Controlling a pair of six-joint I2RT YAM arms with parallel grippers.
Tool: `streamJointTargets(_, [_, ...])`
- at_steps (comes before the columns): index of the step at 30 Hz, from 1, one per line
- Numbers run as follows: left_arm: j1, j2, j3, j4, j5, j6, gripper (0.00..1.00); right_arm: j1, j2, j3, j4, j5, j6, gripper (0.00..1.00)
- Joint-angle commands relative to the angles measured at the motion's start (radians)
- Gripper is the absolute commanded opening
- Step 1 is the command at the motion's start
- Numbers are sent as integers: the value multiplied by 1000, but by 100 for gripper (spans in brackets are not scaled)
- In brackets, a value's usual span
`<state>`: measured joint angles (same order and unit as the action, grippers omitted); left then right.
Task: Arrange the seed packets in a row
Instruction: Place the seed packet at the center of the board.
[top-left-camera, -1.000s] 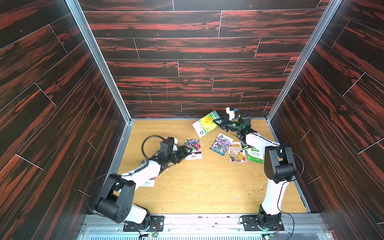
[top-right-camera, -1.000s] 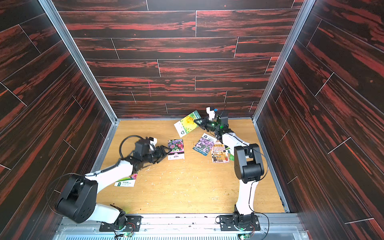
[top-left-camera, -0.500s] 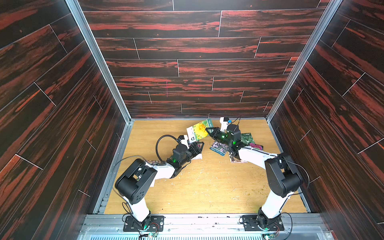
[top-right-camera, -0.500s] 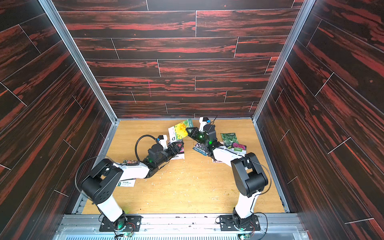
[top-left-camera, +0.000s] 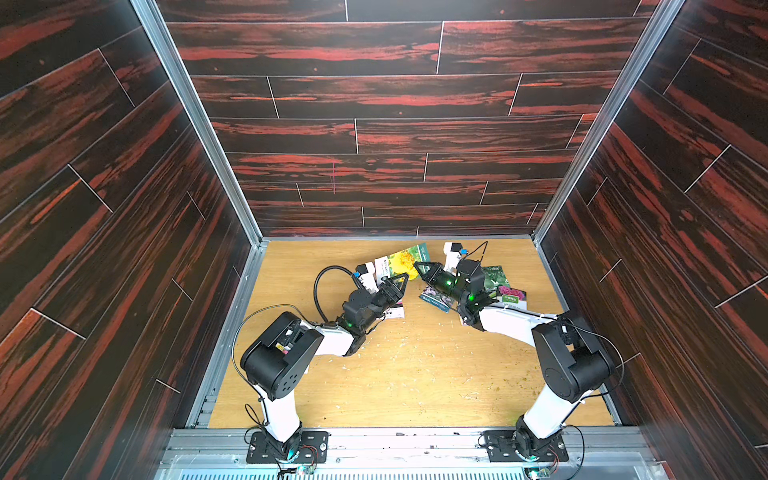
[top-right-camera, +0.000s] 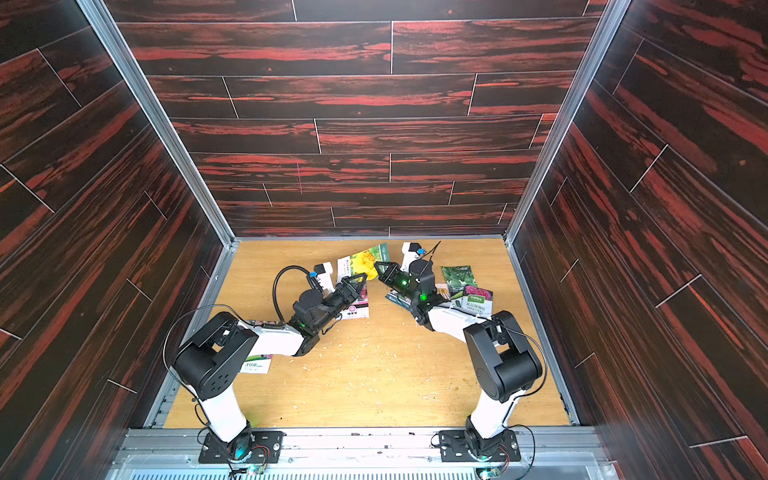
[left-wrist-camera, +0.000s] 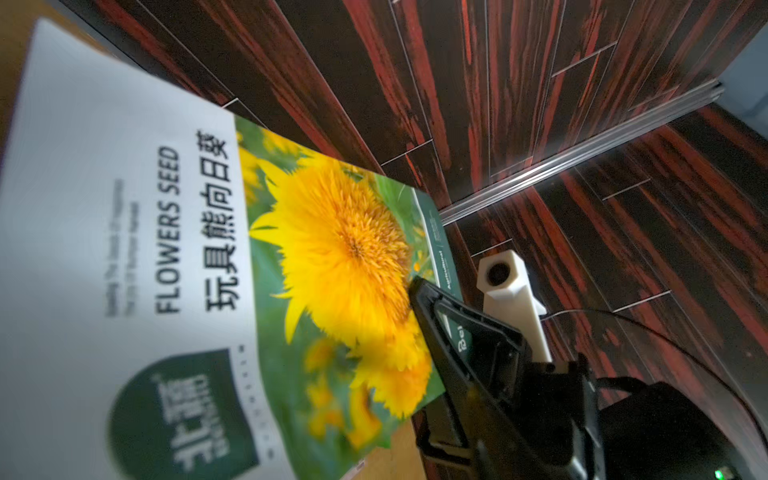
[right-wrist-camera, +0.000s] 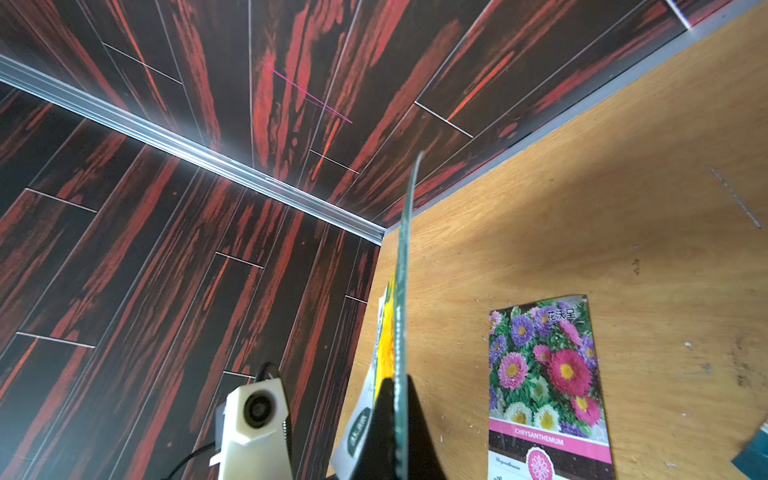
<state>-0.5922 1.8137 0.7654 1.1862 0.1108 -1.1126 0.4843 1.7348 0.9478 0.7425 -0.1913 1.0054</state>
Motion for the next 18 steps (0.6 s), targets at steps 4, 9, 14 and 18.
streamJointTargets(4, [1,25,12,139,-27,-8,13,11,-30,-31,25,-45,-19,0])
streamJointTargets(9, [2,47,11,176,-31,-29,0,16,-54,-81,29,-38,-30,0])
streamJointTargets(14, [29,0,15,87,103,-26,0,1,-88,-64,-75,-71,-98,58])
streamJointTargets(18, [93,-98,60,-199,460,8,0,-112,-69,21,-258,-334,-105,72])
